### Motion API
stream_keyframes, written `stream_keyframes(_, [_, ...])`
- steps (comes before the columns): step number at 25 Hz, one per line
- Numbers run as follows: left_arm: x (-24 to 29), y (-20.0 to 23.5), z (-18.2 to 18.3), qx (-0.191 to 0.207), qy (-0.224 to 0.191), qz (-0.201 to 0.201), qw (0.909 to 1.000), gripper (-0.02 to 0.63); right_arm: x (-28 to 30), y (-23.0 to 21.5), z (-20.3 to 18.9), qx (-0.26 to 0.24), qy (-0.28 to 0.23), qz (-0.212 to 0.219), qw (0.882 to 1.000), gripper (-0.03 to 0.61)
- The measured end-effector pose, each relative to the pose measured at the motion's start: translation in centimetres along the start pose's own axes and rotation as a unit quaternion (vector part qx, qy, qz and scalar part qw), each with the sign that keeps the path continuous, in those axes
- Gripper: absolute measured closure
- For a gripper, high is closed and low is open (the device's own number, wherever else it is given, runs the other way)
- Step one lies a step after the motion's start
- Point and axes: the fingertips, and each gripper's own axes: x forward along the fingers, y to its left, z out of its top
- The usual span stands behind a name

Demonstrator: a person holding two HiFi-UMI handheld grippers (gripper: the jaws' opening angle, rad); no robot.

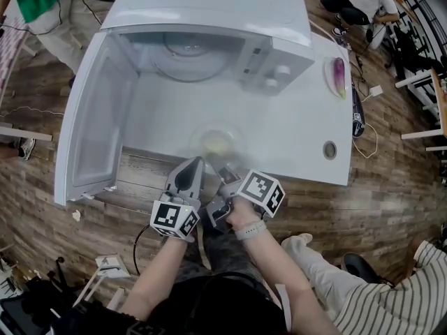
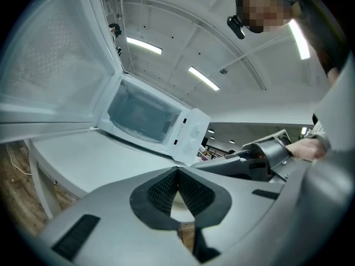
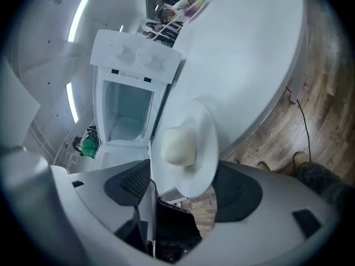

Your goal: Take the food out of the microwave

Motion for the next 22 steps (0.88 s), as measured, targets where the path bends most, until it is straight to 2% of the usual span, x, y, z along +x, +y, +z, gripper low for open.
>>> stream_keyframes(12, [-0.1,0.0,-0.3,-0.005,0.002,0.000,1.0000,0.604,-0.1,-1.3,-0.2,0.022,0.001,0.003,1.000,0.238])
stream_keyframes(22, [-0.1,0.1,-0.7,-0.005,0.007,0.001,1.0000,0.604,-0.2,-1.3,-0.6,0.001,0.009,0.010,1.000,0.238])
